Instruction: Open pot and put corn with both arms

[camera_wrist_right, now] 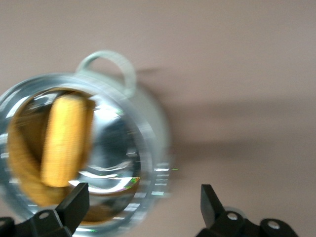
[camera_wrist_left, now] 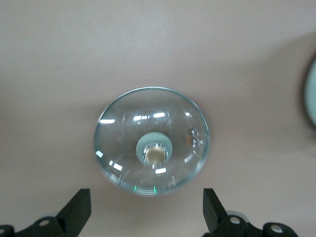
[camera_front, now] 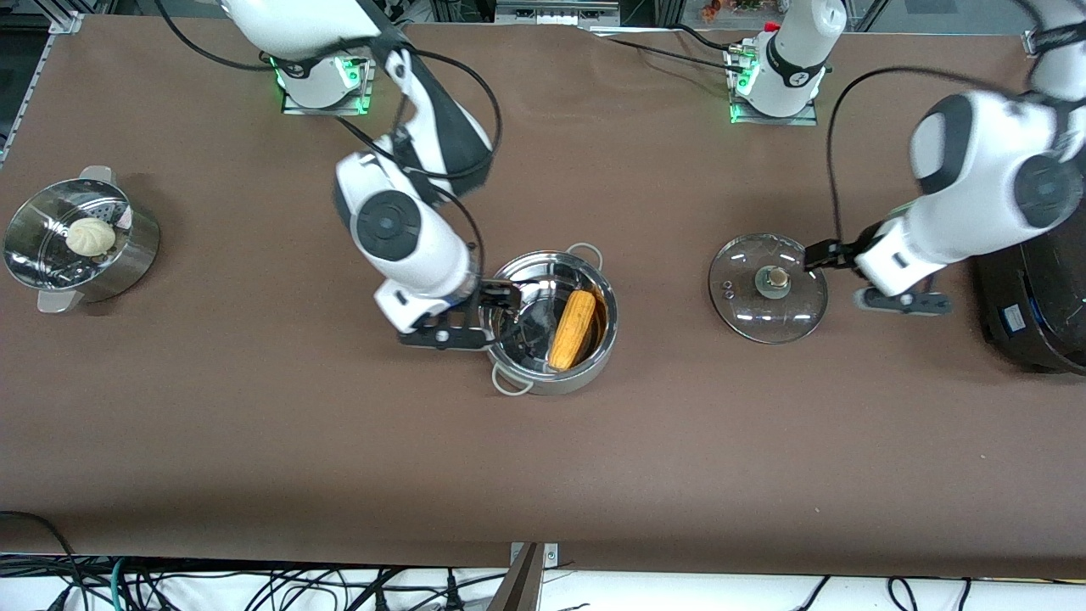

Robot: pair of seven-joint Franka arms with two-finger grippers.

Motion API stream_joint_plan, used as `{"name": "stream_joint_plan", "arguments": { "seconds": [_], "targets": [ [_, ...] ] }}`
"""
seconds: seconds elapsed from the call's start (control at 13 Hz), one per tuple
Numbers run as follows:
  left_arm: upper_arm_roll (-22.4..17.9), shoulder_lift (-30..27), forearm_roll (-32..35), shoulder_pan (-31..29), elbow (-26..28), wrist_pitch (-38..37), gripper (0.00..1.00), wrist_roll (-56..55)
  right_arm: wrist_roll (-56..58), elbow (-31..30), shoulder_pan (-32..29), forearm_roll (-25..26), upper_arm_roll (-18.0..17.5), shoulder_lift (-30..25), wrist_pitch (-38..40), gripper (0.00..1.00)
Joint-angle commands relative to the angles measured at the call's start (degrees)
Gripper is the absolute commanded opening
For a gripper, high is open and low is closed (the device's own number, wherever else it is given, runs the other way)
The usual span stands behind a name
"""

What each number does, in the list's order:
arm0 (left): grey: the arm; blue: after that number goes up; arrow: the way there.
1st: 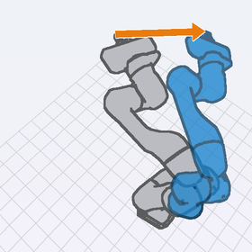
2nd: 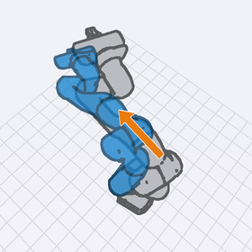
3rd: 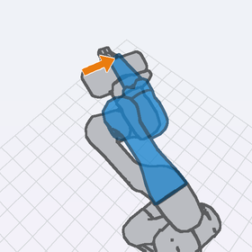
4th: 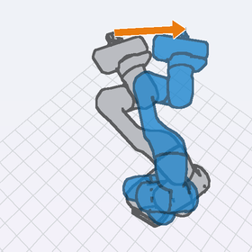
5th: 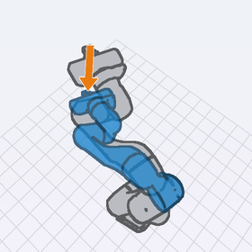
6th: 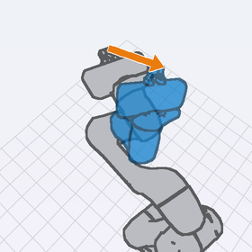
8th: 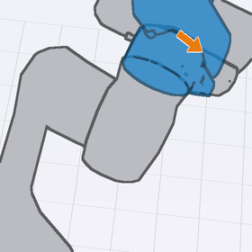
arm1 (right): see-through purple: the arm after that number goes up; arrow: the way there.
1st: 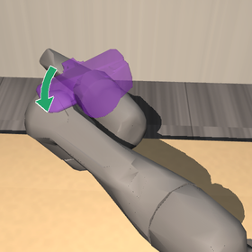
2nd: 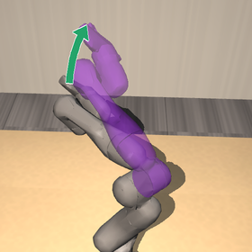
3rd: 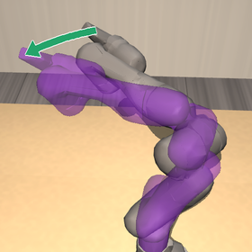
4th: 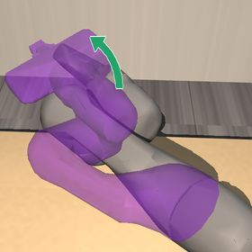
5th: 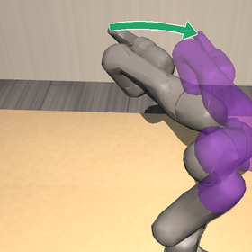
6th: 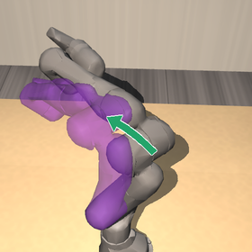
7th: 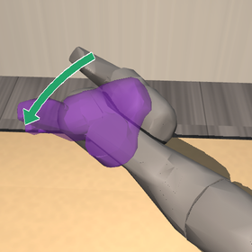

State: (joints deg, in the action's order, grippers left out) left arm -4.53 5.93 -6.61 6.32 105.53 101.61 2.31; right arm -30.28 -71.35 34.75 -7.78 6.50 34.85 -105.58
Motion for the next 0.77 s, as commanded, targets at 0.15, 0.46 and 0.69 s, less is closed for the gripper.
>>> {"name": "stream_joint_plan", "arguments": {
  "seconds": [0.15,0.46,0.69],
  "targets": [
    [3.1,-0.2,9.3,-1.2,-16.8,-17.9,1.0,-8.4,16.6,-2.5,-3.5,2.8,10.5,-10.4,9.2,1.0],
    [4.1,-1.6,10.2,-2.9,-16.9,-17.9,1.0,-8.7,27.7,-9.6,-19.1,3.4,2.9,-20.9,15.5,1.0],
    [3.9,-1.9,9.6,-3.0,-16.8,-17.9,1.0,-8.5,27.0,-25.1,-31.8,7.1,-8.0,-31.7,8.0,1.0]
  ]
}}
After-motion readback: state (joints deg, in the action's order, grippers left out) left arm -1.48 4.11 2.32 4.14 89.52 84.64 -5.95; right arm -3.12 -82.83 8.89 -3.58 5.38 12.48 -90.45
